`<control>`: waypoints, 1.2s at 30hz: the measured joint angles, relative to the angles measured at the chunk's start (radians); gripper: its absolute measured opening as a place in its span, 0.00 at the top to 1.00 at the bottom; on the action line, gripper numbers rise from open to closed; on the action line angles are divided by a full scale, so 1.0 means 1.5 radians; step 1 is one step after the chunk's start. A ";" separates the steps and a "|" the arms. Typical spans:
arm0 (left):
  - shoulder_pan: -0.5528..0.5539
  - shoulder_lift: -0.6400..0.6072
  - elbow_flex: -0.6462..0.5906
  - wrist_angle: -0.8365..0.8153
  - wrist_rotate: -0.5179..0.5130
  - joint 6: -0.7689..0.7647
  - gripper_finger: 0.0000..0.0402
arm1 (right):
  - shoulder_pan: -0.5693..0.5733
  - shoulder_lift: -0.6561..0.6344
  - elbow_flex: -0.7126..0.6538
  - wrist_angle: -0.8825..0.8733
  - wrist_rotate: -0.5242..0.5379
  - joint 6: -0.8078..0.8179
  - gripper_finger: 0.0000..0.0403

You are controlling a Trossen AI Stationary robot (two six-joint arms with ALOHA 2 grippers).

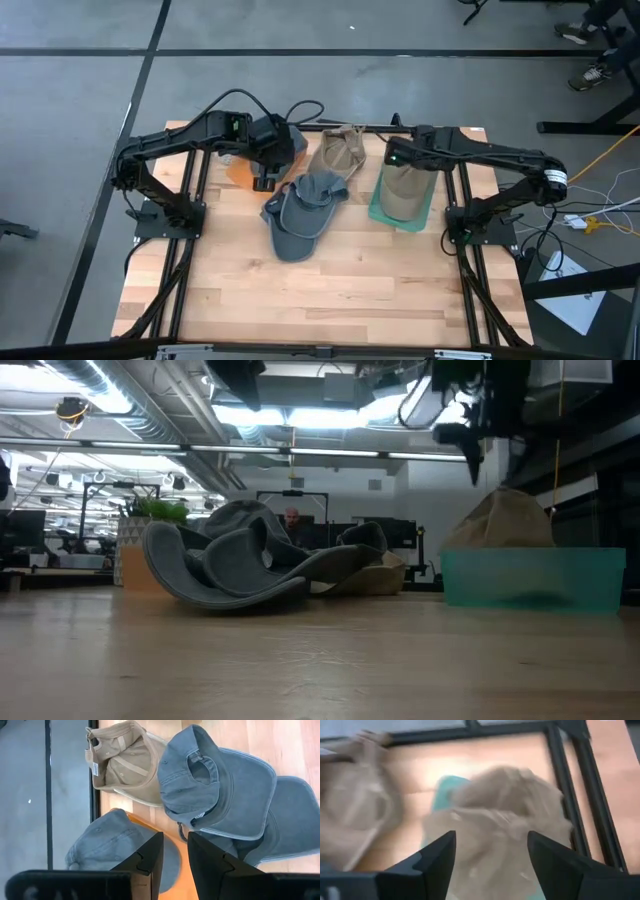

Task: Pick & Place hat
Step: Put the gray cap into the orange bin

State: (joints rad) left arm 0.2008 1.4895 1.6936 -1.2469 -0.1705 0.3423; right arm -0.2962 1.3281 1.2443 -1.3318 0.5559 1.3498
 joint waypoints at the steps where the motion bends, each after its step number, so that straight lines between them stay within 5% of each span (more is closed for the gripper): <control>1: 0.000 0.000 0.000 0.000 -0.001 -0.009 0.79 | 0.003 0.000 0.012 0.013 0.003 -0.027 0.39; 12: 0.000 0.000 0.000 0.026 -0.004 -0.108 0.80 | 0.064 0.000 0.022 0.328 -0.108 -0.448 0.39; 18: -0.001 0.000 0.000 0.052 -0.005 -0.213 0.79 | 0.071 0.001 -0.016 0.336 -0.111 -0.499 0.39; 25: -0.014 0.000 0.000 0.052 -0.004 -0.311 0.79 | 0.087 0.001 -0.098 0.426 -0.217 -0.540 0.39; 36: -0.038 0.000 0.000 0.052 -0.012 -0.319 0.80 | 0.103 0.001 -0.242 0.647 -0.269 -0.583 0.39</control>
State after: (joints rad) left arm 0.1439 1.4899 1.6936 -1.1684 -0.1884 -0.1368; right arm -0.1417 1.3293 0.8805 -0.3610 0.1517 0.4746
